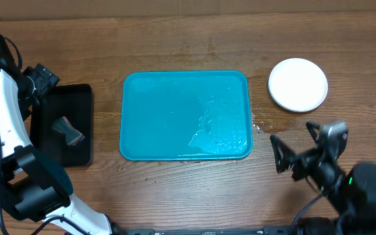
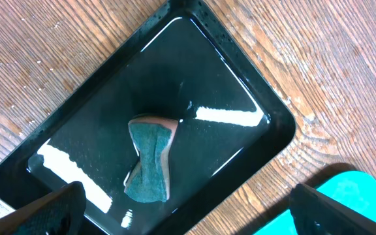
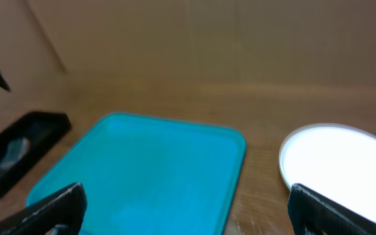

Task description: Clean dirty plates on tray and stack at the side

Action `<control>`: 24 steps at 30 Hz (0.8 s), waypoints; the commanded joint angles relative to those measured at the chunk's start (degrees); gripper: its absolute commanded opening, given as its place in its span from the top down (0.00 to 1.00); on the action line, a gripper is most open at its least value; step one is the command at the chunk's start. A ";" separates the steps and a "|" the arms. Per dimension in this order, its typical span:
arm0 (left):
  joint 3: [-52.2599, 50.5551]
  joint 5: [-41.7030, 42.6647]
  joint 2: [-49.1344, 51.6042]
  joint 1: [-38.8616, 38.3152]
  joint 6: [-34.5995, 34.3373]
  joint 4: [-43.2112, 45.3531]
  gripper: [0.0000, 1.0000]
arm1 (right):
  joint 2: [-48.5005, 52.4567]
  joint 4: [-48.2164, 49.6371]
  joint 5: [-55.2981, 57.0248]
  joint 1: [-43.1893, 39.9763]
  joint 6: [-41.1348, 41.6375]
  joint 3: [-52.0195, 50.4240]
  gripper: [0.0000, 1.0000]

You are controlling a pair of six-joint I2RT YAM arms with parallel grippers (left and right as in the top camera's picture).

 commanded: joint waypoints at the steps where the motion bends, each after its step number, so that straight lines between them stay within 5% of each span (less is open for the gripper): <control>1: 0.85 -0.04 -0.26 0.15 -0.17 0.11 0.00 | -7.80 4.57 0.55 0.33 -0.17 -8.63 0.00; 17: 0.85 -0.04 -0.26 0.15 -0.17 0.11 0.00 | -19.74 27.58 8.52 0.44 3.37 -31.06 0.00; 24: 0.85 -0.04 -0.26 0.15 -0.17 0.11 0.00 | -19.74 27.19 11.89 1.75 3.02 -32.26 0.00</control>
